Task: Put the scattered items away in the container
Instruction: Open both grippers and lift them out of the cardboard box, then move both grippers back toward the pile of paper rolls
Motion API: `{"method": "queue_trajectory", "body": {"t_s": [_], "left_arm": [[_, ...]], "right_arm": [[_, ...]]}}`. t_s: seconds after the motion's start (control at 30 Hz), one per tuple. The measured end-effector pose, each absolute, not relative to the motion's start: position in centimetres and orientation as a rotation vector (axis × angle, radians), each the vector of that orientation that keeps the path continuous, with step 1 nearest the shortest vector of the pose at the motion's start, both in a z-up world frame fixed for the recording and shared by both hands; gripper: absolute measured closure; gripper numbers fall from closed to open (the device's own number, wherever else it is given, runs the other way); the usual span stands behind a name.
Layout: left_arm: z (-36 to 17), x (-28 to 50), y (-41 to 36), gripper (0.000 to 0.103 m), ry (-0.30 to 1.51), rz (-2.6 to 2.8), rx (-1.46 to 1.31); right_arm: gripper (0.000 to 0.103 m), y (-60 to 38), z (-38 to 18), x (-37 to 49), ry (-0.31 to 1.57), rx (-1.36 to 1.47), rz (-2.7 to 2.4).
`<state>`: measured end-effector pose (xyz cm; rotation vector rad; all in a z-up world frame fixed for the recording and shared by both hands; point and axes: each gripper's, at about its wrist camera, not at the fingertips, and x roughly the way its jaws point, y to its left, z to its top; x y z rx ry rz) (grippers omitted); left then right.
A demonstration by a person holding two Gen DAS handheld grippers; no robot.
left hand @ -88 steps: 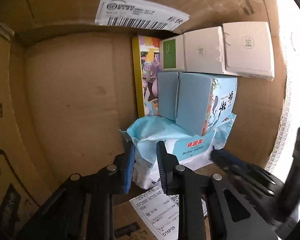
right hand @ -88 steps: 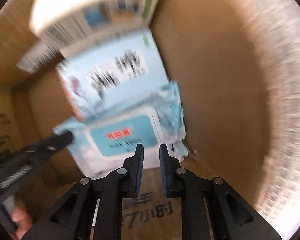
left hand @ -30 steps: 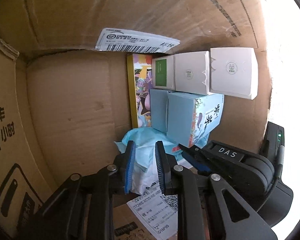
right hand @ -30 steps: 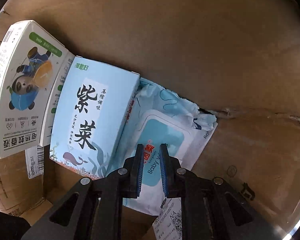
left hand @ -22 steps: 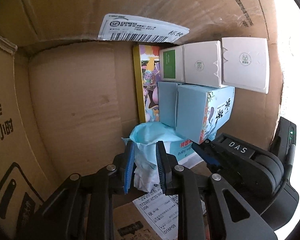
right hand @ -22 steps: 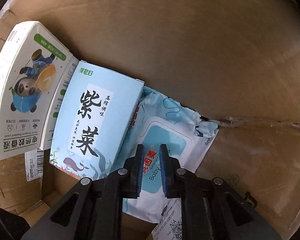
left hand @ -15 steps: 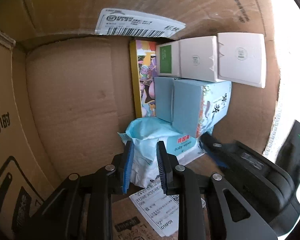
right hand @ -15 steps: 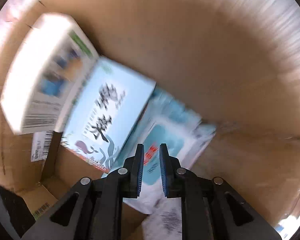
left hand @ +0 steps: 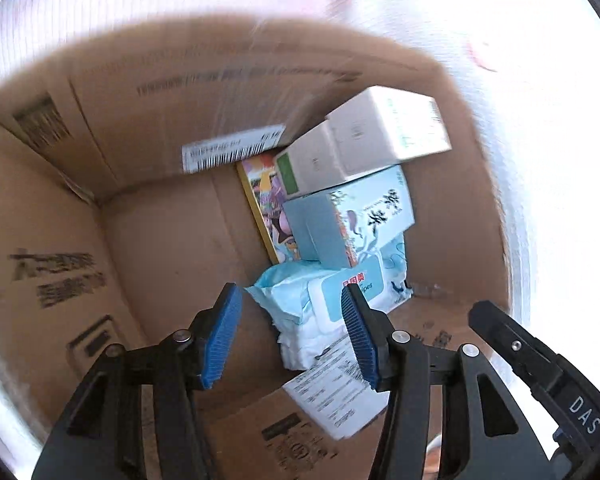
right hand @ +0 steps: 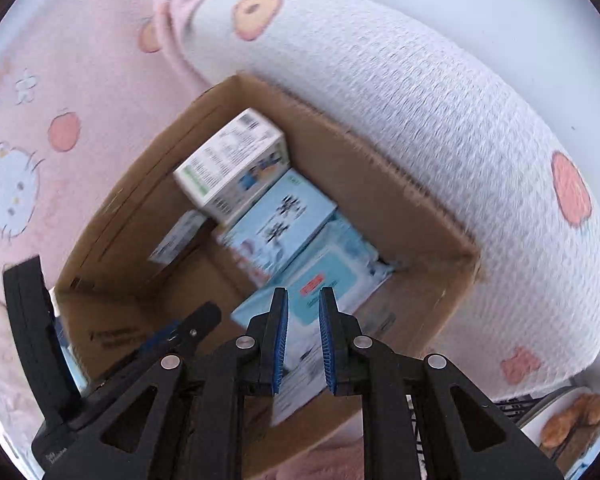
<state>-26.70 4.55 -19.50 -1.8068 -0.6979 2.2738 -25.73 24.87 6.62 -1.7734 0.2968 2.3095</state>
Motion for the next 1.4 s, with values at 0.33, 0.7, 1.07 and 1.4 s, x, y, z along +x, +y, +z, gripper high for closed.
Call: {"method": "queue_trajectory", "body": {"t_s": [0.33,0.7,1.07,1.4], "left_arm": [[-15.7,-20.4,6.2,0.041,-0.430,2.556,-1.525],[-10.8,-11.0,-0.3,0.041,-0.369,2.790,-1.211],[-11.8,-1.3,-11.2,0.038,-0.307,2.897,-1.092],[-13.0,2.2,-16.1,0.038,0.220,2.952,-1.175]], "right_arm": [[0.091,19.9,-5.2,-19.1,0.224,-1.717,2.458],[0.091,17.3,-6.8,-12.3,0.288,-1.613,2.628],[0.091,12.3,-8.7,-5.9,0.456,-1.511,2.836],[0.090,3.8,-10.5,-4.0,0.335,-1.590,3.046]]}}
